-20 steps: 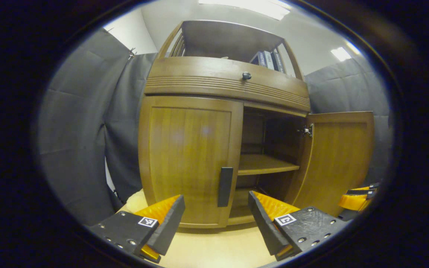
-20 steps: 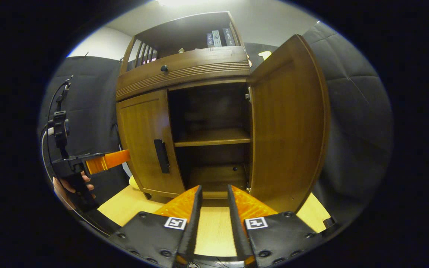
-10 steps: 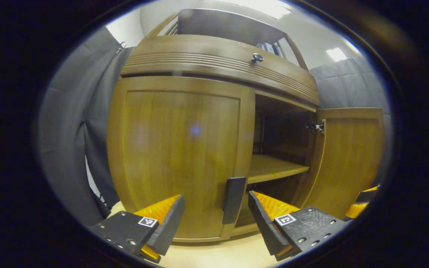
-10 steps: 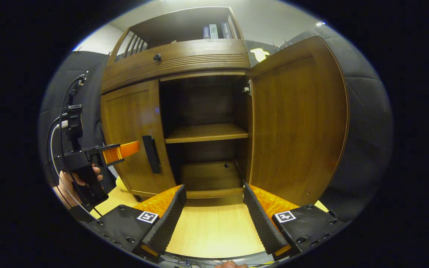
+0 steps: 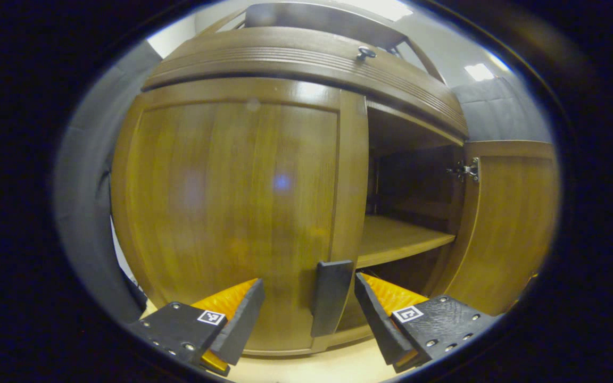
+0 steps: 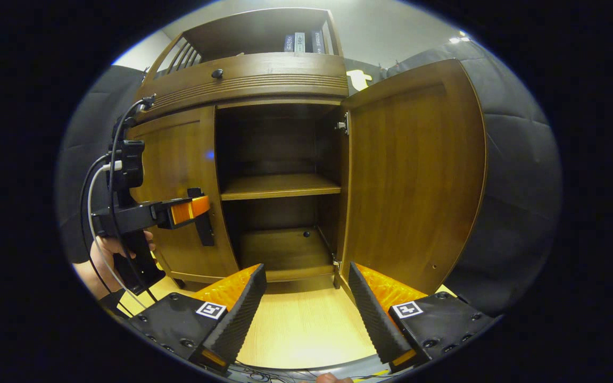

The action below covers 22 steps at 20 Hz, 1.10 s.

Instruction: Open the right door of the double-door shoe cabinet with the right hand, and open the left door with the left hand.

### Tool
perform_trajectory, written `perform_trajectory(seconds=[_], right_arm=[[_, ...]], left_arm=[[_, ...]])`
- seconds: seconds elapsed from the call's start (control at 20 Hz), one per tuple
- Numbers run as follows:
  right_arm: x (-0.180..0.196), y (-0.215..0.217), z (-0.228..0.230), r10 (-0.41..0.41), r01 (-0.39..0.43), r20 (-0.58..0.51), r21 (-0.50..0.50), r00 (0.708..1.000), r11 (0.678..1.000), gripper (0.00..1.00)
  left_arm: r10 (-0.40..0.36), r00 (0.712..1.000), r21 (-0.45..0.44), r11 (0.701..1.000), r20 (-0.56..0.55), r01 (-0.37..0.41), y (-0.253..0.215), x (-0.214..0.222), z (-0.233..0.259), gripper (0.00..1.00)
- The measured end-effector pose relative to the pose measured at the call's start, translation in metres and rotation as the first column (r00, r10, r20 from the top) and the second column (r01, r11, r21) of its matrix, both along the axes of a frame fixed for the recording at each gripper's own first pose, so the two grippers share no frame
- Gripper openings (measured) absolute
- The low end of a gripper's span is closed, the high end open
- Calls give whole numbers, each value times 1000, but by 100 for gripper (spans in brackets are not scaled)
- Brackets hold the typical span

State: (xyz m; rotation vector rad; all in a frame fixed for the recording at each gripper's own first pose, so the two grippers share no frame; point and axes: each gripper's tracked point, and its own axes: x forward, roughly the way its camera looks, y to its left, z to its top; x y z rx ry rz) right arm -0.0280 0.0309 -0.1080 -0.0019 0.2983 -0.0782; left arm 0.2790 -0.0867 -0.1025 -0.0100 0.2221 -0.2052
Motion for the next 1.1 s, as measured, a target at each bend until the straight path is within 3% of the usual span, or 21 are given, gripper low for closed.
perform_trajectory(seconds=[0.1,0.2,0.45,0.55,0.85,0.9,0.95,1.1], right_arm=[[0,-1,1,-9,9,1,-13,1000,1000,94],[0,-4,1,-20,20,0,-29,1000,999,94],[2,-9,1,-28,28,-5,-45,1000,999,94],[3,-8,-1,-18,18,-15,-44,1000,999,94],[12,0,5,83,-83,0,-44,997,996,94],[14,1,5,105,-105,-2,-39,994,994,98],[15,3,7,126,-126,2,-32,992,992,94],[22,2,13,158,-157,31,-16,987,987,95]], left_arm=[[4,1000,-21,1000,-25,-5,-5,6,-7,100],[6,999,-34,999,-35,-7,-11,11,-11,75],[-22,998,-79,997,-53,17,-23,8,-16,63],[-3,998,-92,996,-70,-3,-25,14,-24,53],[57,998,8,998,-36,-57,-25,9,-23,23],[64,997,11,998,-43,-63,-25,11,-26,22],[71,996,5,997,-51,-71,-26,12,-25,20],[73,996,20,997,-52,-72,-26,10,-26,6]])
